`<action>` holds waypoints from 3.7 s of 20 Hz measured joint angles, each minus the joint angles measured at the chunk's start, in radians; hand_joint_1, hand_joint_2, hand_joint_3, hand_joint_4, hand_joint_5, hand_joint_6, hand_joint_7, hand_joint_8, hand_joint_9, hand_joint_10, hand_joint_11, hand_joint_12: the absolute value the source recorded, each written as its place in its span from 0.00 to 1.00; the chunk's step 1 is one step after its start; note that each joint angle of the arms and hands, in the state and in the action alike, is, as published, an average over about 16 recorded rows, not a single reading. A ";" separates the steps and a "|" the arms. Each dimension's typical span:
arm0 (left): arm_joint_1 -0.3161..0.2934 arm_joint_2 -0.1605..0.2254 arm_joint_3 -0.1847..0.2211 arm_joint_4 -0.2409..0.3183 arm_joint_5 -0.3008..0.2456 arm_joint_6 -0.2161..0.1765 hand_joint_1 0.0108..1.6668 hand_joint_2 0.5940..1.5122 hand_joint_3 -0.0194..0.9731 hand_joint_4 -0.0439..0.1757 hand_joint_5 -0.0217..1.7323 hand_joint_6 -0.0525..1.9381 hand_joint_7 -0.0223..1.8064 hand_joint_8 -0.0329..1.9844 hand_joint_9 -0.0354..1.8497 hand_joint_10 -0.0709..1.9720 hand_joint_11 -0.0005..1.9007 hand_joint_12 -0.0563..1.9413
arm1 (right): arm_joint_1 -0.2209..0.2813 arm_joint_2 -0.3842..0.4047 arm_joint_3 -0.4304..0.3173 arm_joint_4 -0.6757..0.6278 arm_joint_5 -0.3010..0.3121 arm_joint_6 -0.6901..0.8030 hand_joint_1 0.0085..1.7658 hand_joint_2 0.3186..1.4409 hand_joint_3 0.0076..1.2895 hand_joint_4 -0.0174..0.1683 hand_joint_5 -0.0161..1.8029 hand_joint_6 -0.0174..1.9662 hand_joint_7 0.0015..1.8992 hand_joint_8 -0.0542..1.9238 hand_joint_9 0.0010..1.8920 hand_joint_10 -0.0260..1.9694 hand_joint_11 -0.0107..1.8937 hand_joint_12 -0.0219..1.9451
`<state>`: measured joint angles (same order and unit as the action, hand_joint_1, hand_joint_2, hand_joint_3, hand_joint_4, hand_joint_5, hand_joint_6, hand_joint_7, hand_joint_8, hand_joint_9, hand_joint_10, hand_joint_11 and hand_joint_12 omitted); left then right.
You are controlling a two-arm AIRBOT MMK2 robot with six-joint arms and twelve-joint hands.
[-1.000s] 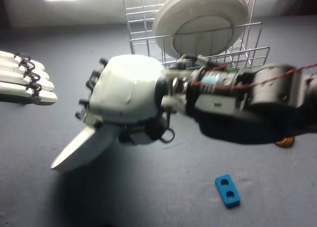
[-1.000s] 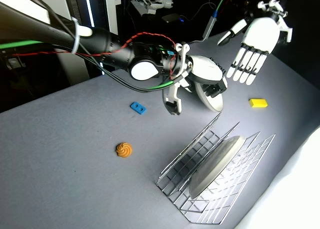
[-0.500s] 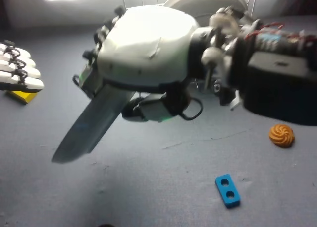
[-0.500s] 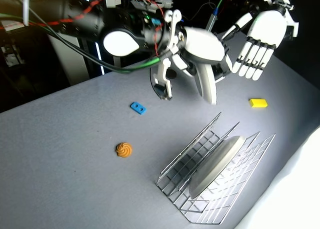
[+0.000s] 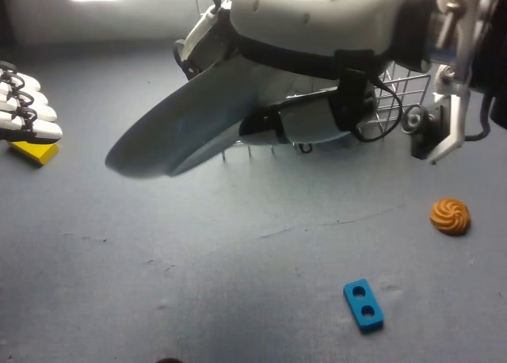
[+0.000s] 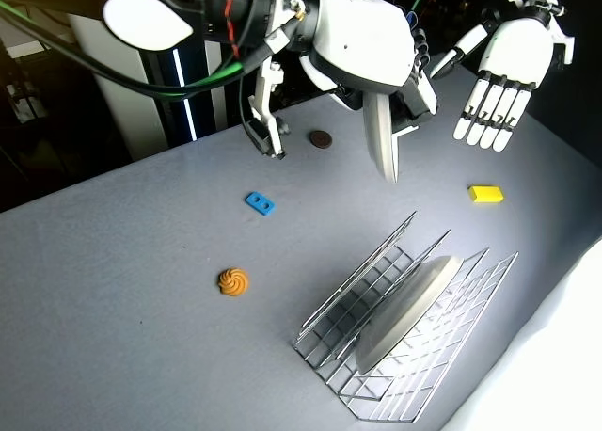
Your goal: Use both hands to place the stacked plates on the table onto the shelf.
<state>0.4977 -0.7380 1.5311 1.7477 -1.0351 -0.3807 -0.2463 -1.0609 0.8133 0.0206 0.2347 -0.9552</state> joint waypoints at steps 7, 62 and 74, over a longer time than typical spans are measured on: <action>-0.009 -0.003 0.001 0.014 0.001 -0.014 0.01 0.58 0.03 0.21 0.02 0.03 0.03 0.02 0.03 0.04 0.01 0.03 | 0.021 0.035 0.062 -0.171 -0.005 0.365 0.68 0.66 0.00 0.07 0.44 0.53 0.48 0.72 0.42 0.69 0.32 0.85; -0.072 -0.031 -0.001 0.081 -0.006 -0.032 0.01 0.57 0.03 0.21 0.03 0.03 0.04 0.02 0.04 0.04 0.01 0.05 | -0.063 -0.109 0.440 -0.058 -0.049 0.494 0.45 0.79 0.00 0.08 0.36 0.02 0.38 0.04 0.37 0.07 0.14 0.62; -0.104 -0.031 -0.039 0.061 -0.062 -0.028 0.01 0.61 0.03 0.21 0.09 0.07 0.11 0.07 0.10 0.10 0.03 0.20 | -0.054 0.097 0.221 0.004 0.017 0.067 0.29 0.73 0.00 0.09 0.22 0.04 0.24 0.08 0.24 0.07 0.03 0.61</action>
<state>0.3936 -0.7692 1.4921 1.8088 -1.0969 -0.4086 -0.3002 -0.9640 1.0339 0.0248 0.2521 -0.8878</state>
